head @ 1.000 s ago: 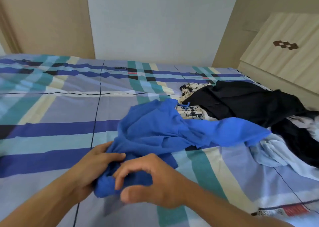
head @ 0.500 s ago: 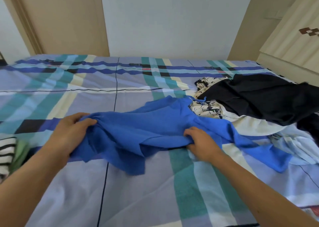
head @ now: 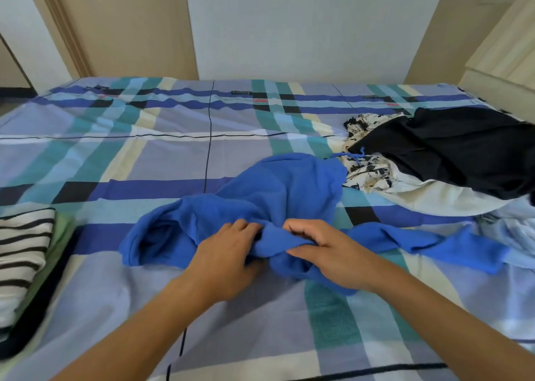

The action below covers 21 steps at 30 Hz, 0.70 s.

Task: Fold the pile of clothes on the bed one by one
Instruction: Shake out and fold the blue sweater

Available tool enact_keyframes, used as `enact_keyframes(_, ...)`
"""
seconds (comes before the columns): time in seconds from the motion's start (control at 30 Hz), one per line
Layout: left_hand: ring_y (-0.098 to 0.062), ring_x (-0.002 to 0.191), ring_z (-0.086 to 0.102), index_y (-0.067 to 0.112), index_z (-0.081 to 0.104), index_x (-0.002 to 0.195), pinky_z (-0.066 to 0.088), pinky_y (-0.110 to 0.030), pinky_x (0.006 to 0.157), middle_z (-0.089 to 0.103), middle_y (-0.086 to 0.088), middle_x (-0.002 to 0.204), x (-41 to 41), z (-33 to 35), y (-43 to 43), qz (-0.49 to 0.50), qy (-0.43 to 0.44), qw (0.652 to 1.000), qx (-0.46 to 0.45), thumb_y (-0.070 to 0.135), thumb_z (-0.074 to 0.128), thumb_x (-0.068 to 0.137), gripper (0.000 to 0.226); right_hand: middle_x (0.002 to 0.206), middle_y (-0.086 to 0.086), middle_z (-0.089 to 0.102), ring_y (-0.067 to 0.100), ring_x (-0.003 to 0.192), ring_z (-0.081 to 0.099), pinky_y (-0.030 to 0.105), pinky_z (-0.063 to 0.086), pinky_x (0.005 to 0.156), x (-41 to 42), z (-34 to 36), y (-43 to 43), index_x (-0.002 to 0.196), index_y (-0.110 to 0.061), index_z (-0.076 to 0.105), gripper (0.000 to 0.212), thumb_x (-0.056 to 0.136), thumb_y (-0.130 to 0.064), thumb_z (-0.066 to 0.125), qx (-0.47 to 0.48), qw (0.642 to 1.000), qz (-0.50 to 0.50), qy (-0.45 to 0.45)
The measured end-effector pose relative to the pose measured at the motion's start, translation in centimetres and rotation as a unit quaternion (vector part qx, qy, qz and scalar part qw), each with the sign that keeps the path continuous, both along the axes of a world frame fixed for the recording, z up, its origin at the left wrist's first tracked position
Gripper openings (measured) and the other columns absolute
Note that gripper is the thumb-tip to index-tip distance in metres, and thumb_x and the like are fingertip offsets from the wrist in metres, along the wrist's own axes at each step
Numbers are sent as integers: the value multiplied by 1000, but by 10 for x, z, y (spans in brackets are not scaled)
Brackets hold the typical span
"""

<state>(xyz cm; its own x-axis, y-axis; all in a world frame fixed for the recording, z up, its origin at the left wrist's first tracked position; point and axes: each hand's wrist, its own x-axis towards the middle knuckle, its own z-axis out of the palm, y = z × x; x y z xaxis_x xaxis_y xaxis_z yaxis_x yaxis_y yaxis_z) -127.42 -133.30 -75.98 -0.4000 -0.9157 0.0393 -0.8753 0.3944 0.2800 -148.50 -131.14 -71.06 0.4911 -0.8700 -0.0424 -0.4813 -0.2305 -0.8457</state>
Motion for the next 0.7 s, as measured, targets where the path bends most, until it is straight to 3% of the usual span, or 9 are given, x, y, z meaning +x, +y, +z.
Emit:
enact_keyframes(0.1,-23,93,54,20,54,100,46,-38,73,56,4,100,0,11,-9,166,77,983,-24,52,40,83,39,75,18,40,26,66,37,38,33,66,5,10,10,80,0,46,29,96,-23,53,22,997,-67,-20)
enact_keyframes(0.17,-21,64,48,16,45,74,38,-33,62,51,2,68,8,26,-16,266,181,940,114,63,47,91,51,100,35,51,39,82,46,48,36,77,5,15,12,104,13,56,31,101,-18,55,32,973,-208,-91)
enact_keyframes(0.2,-20,57,43,16,43,69,36,-31,59,47,0,60,10,36,-15,282,256,898,219,67,46,91,56,119,36,46,34,95,44,44,36,85,5,15,13,117,18,50,36,102,-14,54,49,955,-262,-134)
enact_keyframes(0.27,-21,54,51,11,57,74,40,-28,58,58,-5,62,9,50,-5,237,342,818,398,73,34,92,69,124,32,48,20,93,57,32,45,82,7,15,14,119,15,50,33,101,-13,52,88,928,-307,-191)
enact_keyframes(0.33,-24,80,71,7,70,102,54,-32,73,75,-10,93,-1,51,6,147,409,777,455,76,28,89,82,116,18,64,8,93,63,26,47,79,17,10,18,114,-2,63,21,98,-15,60,72,942,-272,-184)
enact_keyframes(0.43,-21,108,69,12,61,124,55,-39,95,72,-9,117,-19,46,20,134,537,728,404,70,59,84,70,99,-15,58,4,90,59,26,44,84,30,-8,31,92,-32,67,15,79,-39,71,5,993,-84,-84)
enact_keyframes(0.53,-23,92,72,3,55,113,60,-37,79,70,-15,103,-22,33,19,258,584,700,319,21,74,87,36,115,-16,49,6,109,56,25,45,98,36,-14,41,102,-32,68,29,77,-41,76,-12,999,35,-19)
enact_keyframes(0.63,-28,93,70,5,61,104,58,-44,86,72,-16,97,-18,31,13,296,605,696,250,-4,61,87,19,105,-11,60,13,104,61,28,48,94,33,-5,41,95,-26,71,15,81,-29,74,-98,991,-32,-85)
enact_keyframes(0.7,-26,91,70,4,67,101,58,-39,77,74,-15,93,-19,36,11,261,607,716,225,-10,54,86,23,97,-8,63,15,99,64,28,50,89,26,-3,34,92,-23,68,10,83,-20,71,-148,975,-107,-127)
